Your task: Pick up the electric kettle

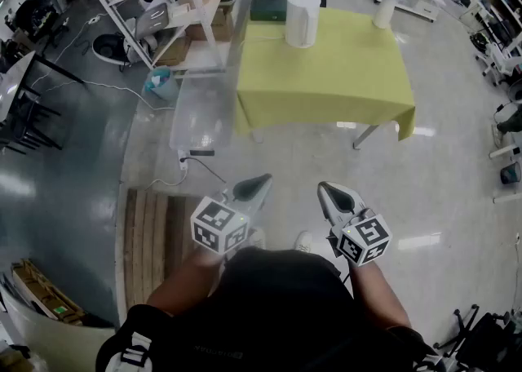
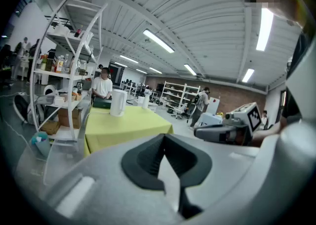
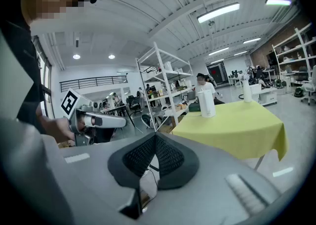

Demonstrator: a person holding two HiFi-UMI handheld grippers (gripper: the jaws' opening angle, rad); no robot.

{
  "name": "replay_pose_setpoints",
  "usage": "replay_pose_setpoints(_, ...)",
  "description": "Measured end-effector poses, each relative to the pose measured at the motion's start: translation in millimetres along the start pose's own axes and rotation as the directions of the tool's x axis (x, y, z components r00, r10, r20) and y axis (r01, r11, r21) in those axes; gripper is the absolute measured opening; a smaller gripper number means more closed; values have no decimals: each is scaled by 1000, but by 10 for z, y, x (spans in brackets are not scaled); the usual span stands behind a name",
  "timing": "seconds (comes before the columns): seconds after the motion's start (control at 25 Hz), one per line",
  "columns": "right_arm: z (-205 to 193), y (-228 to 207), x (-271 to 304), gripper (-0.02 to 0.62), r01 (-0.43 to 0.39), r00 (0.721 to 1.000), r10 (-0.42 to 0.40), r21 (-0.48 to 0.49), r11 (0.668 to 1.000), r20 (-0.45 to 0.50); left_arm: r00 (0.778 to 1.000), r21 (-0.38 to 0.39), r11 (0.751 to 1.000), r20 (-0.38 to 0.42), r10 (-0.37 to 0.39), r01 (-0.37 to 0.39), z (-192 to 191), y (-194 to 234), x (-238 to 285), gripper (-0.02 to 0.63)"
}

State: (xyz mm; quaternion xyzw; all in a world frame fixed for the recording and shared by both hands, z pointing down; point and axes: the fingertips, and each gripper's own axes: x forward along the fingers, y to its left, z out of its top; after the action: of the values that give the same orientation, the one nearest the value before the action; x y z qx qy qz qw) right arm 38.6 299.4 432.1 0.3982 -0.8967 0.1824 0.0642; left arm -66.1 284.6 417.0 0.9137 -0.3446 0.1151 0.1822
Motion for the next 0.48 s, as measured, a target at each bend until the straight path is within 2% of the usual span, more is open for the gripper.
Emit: replay_pose_setpoints(0.48, 63, 110, 16, 5, -26, 999, 26, -11, 1000, 22, 1000, 9, 1000, 7, -10, 10, 50, -13, -11, 0)
